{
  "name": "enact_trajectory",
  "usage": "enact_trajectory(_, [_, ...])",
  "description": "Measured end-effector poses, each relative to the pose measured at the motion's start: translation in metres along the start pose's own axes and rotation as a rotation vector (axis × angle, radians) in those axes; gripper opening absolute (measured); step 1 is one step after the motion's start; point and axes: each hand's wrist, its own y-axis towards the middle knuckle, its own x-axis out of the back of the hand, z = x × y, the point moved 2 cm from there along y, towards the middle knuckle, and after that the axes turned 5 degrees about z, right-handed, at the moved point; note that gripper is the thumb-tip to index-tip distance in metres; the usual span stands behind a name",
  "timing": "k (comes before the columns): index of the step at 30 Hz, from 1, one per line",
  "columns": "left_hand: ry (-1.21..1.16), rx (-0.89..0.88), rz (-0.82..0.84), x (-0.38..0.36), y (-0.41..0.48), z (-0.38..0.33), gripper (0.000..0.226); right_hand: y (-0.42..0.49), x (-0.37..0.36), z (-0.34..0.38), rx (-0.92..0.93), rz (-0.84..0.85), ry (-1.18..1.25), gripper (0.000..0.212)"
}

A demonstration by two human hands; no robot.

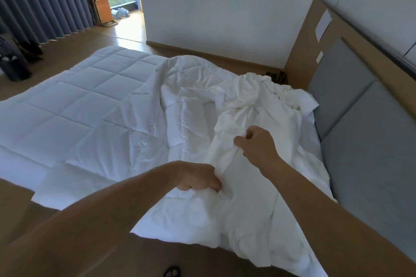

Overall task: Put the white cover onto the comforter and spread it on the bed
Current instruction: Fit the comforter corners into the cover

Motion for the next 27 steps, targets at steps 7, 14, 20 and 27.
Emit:
enact_trajectory(7, [0.106,-0.107,-0.142,-0.015,-0.038,-0.001,0.04,-0.023,-0.001,-0.045,0.555,0.491,-0.451,0.101])
enact_trajectory(14, [0.247,-0.089,-0.25,0.014,-0.071,0.009,0.023,-0.004,-0.04,-0.012,0.554,0.704,-0.772,0.035])
enact_trajectory(20, [0.036,-0.13,-0.387,0.059,-0.064,0.032,0.016,0.03,-0.057,0.027,0.202,0.667,-0.285,0.014])
enact_trajectory(27, [-0.153,-0.26,-0.355,0.101,-0.044,0.044,0.021,0.072,-0.079,0.058,0.185,0.86,-0.459,0.045])
